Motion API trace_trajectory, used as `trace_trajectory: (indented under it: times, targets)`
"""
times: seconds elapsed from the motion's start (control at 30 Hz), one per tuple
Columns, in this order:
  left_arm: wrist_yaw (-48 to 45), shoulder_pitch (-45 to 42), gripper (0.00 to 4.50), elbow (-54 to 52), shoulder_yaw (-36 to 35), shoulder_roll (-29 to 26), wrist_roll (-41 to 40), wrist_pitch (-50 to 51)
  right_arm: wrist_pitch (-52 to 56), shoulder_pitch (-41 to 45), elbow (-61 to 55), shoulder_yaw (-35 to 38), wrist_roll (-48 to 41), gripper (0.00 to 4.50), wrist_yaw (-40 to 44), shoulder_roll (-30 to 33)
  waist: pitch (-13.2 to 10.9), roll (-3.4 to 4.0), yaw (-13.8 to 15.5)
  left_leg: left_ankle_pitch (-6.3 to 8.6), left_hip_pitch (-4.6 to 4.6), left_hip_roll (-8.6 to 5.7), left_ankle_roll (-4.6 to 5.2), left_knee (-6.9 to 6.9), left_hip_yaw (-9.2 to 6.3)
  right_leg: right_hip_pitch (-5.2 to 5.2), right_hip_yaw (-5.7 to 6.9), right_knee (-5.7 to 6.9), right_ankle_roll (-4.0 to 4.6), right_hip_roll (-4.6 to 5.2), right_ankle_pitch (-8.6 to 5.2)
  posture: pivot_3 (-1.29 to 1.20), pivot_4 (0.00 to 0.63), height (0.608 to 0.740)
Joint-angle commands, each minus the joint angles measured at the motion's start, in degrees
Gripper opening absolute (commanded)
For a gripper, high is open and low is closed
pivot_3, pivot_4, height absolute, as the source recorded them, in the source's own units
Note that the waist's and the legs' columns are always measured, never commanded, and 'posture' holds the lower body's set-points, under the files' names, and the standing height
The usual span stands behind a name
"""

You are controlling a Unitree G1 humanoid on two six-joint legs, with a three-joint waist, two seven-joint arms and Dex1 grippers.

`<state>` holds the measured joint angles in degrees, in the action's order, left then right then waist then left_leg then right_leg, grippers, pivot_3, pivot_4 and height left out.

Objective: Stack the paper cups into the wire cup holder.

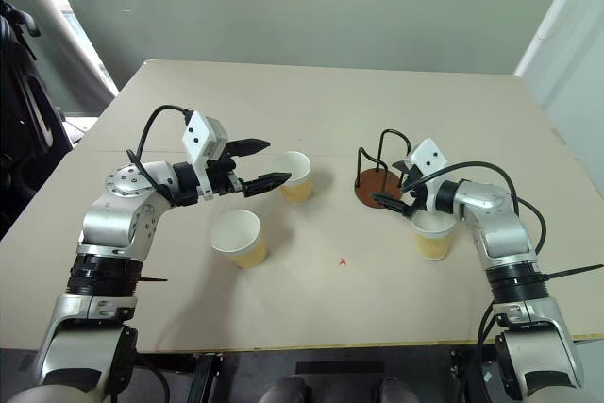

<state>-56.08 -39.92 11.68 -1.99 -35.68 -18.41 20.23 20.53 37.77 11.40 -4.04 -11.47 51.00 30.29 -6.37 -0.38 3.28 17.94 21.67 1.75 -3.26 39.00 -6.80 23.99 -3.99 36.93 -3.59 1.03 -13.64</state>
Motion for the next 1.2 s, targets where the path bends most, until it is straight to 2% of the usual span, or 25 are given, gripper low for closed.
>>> trace_trajectory:
  times: [0.03,0.43,0.6,0.93,1.03,1.2]
  targets:
    - [-0.3,-1.24,4.47,-0.44,-0.79,-0.47,-0.1,-1.2,-0.52,0.32,-1.9,0.57,-0.16,4.5,1.33,1.63,0.0,0.0,0.01,0.0,0.0,0.0,0.0,0.0,0.0,0.0,0.0,0.0,0.0,0.0,0.0,0.0,0.15,0.74]
    - [-0.98,-2.52,4.47,0.97,-0.25,-0.1,0.27,-1.73,3.73,0.01,-5.51,0.97,-2.46,4.5,6.44,5.29,0.0,0.0,-0.02,0.0,0.01,0.01,0.0,0.0,0.01,0.0,0.0,0.0,0.0,0.0,0.0,0.0,0.15,0.74]
    - [-1.04,-2.41,4.47,0.89,-0.22,0.14,0.25,-1.69,6.16,3.22,-5.67,1.03,-3.55,4.5,6.52,4.48,0.0,0.0,-0.04,0.0,0.02,0.0,0.0,0.0,0.01,0.0,0.0,0.0,0.0,0.0,0.0,0.0,0.15,0.74]
    - [-0.7,-1.84,4.47,0.17,-0.52,0.07,0.19,-1.39,2.83,6.2,-0.22,-2.25,0.74,4.5,5.3,2.79,-0.01,0.01,-0.02,0.0,0.04,-0.01,0.0,0.0,-0.02,0.05,0.0,-0.01,0.0,0.0,0.0,0.0,0.15,0.74]
    - [-0.76,-1.77,4.5,0.13,-0.59,-0.06,0.11,-1.33,2.41,6.29,0.58,-2.68,1.4,3.89,4.77,2.45,-0.01,0.01,-0.03,0.0,0.06,0.0,0.0,-0.02,-0.03,0.07,0.02,0.0,0.0,0.0,0.0,0.0,0.15,0.74]
    - [-4.13,-2.19,4.5,-0.31,-0.69,-1.45,-1.5,0.02,2.25,6.85,1.64,-3.05,2.54,2.04,3.87,1.89,-0.01,0.01,-0.05,0.0,0.07,0.0,0.0,-0.02,-0.03,0.07,0.02,0.0,0.0,0.0,0.0,0.0,0.15,0.74]
